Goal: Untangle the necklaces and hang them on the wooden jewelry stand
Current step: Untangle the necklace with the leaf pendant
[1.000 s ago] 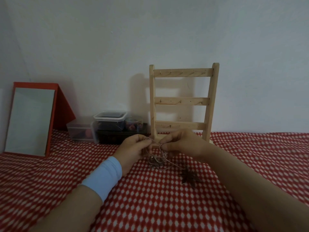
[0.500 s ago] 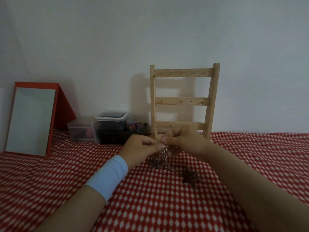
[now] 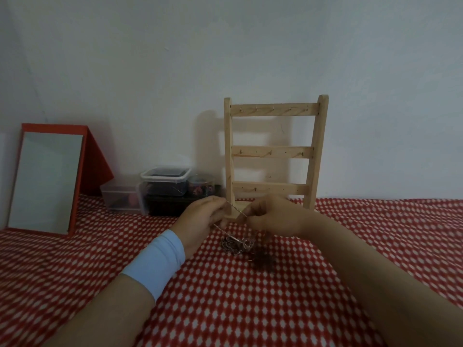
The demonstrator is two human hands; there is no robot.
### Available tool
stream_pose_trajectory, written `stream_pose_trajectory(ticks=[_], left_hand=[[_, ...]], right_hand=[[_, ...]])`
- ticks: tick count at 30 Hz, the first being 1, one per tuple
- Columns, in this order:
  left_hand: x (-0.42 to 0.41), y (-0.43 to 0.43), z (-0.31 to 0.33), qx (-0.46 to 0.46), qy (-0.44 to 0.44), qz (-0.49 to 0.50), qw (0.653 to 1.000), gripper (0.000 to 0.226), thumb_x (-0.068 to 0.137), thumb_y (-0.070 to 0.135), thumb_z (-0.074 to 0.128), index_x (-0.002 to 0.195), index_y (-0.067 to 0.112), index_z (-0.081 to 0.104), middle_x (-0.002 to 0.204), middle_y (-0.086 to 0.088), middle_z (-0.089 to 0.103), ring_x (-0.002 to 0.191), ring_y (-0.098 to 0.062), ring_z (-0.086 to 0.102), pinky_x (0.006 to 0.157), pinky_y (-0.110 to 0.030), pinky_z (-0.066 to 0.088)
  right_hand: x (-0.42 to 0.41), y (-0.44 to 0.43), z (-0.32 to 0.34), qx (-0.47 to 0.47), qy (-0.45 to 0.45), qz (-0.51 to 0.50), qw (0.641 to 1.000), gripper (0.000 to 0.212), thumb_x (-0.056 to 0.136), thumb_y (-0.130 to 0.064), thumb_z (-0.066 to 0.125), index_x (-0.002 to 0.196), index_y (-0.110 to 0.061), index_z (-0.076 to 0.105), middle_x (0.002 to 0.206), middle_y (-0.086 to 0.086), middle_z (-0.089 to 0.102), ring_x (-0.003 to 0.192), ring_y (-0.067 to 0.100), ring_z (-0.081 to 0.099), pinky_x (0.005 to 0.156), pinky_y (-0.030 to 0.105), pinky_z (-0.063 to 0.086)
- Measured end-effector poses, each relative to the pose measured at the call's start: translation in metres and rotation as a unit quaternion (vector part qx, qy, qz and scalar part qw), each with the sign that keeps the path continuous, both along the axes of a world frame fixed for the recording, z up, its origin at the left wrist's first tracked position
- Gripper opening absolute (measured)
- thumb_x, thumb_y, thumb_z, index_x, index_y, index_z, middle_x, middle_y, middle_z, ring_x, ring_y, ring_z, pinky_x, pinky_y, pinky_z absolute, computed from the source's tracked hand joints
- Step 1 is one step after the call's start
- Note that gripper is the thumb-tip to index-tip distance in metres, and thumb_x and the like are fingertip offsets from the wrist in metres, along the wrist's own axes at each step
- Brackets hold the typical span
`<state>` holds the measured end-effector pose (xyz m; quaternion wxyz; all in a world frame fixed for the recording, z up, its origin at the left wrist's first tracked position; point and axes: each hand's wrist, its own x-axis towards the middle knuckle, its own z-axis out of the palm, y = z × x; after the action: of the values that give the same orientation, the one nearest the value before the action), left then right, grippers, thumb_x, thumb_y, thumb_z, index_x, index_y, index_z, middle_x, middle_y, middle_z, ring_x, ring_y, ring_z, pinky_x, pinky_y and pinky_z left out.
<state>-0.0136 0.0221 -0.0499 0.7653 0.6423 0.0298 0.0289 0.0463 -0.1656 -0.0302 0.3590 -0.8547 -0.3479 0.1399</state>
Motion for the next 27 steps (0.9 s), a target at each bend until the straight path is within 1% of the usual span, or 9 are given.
stream_pose_trajectory(ticks=[5,8,11,14,17,20,22,24,27], left_hand=[[-0.0004,0.0000,-0.0032,0.087,-0.006,0.037,0.996,0.021,0.102,0.020,0.050,0.091,0.008,0.063,0.052,0.006,0.053,0.047,-0.009,0.048,0.073,-0.042,0.059],[0.0019,0.0003,-0.0056,0.110,-0.012,0.045,0.993,0.017,0.102,0.018,0.049,0.095,0.008,0.061,0.060,0.001,0.046,0.049,-0.010,0.049,0.062,-0.037,0.056],[0.0035,0.0022,-0.0062,0.151,-0.035,0.064,0.986,0.008,0.101,0.009,0.047,0.101,0.010,0.055,0.065,-0.006,0.049,0.053,-0.016,0.054,0.056,-0.037,0.056],[0.0014,0.0059,-0.0071,0.250,-0.049,0.059,0.965,0.024,0.100,0.002,0.039,0.091,0.009,0.060,0.068,-0.011,0.054,0.057,-0.023,0.059,0.050,-0.033,0.055],[0.0002,0.0076,-0.0072,0.347,-0.030,0.033,0.937,0.040,0.102,0.004,0.038,0.084,0.017,0.071,0.078,-0.006,0.065,0.058,-0.025,0.066,0.062,-0.038,0.061],[0.0020,0.0074,-0.0074,0.511,-0.029,0.016,0.859,0.041,0.102,0.008,0.040,0.103,0.029,0.075,0.112,0.005,0.067,0.080,-0.017,0.071,0.075,-0.018,0.053],[0.0028,0.0055,-0.0082,0.621,-0.022,-0.032,0.783,0.038,0.102,0.011,0.042,0.122,0.030,0.068,0.131,0.005,0.062,0.109,-0.014,0.063,0.089,-0.012,0.040],[0.0015,0.0029,-0.0090,0.666,-0.003,-0.081,0.742,0.037,0.101,0.014,0.045,0.129,0.028,0.065,0.130,0.003,0.063,0.112,-0.015,0.060,0.091,-0.015,0.041],[-0.0008,0.0015,-0.0060,0.695,-0.017,-0.081,0.714,0.033,0.097,0.016,0.052,0.125,0.026,0.068,0.121,0.004,0.066,0.105,-0.014,0.061,0.088,-0.017,0.044]], right_hand=[[-0.0028,-0.0014,-0.0004,0.016,0.028,0.004,0.999,0.020,0.102,-0.016,0.055,0.102,-0.028,0.071,0.096,-0.007,0.073,0.075,-0.001,0.069,0.074,0.023,0.059],[0.0007,-0.0030,-0.0042,0.016,0.006,0.013,1.000,0.011,0.100,-0.024,0.062,0.107,-0.033,0.063,0.096,0.000,0.072,0.079,0.013,0.069,0.080,0.037,0.063],[0.0028,-0.0035,-0.0057,0.016,-0.023,0.021,0.999,0.020,0.095,-0.019,0.069,0.104,-0.029,0.054,0.090,0.002,0.067,0.076,0.013,0.067,0.070,0.030,0.061],[0.0026,-0.0024,-0.0060,0.006,-0.077,0.023,0.997,0.025,0.094,-0.021,0.070,0.099,-0.035,0.050,0.083,-0.009,0.064,0.069,0.007,0.063,0.071,0.028,0.058],[0.0040,-0.0013,-0.0066,-0.059,-0.135,0.027,0.989,0.021,0.097,-0.026,0.065,0.092,-0.046,0.059,0.095,-0.016,0.067,0.085,-0.001,0.064,0.091,0.034,0.058],[0.0004,0.0003,-0.0034,-0.189,-0.151,0.028,0.970,0.023,0.102,-0.032,0.056,0.115,-0.045,0.070,0.121,-0.021,0.068,0.103,-0.004,0.059,0.103,0.028,0.047],[-0.0021,0.0004,-0.0020,-0.242,-0.157,0.035,0.957,0.031,0.103,-0.028,0.054,0.131,-0.038,0.065,0.132,-0.018,0.065,0.103,-0.004,0.053,0.091,0.012,0.040],[-0.0046,0.0008,0.0004,-0.263,-0.160,0.042,0.950,0.034,0.103,-0.023,0.055,0.133,-0.035,0.065,0.132,-0.017,0.065,0.100,-0.006,0.050,0.079,0.002,0.034],[-0.0055,0.0026,0.0020,-0.271,-0.149,0.029,0.951,0.039,0.096,-0.015,0.059,0.129,-0.032,0.069,0.130,-0.015,0.067,0.103,-0.002,0.052,0.098,0.017,0.044]])
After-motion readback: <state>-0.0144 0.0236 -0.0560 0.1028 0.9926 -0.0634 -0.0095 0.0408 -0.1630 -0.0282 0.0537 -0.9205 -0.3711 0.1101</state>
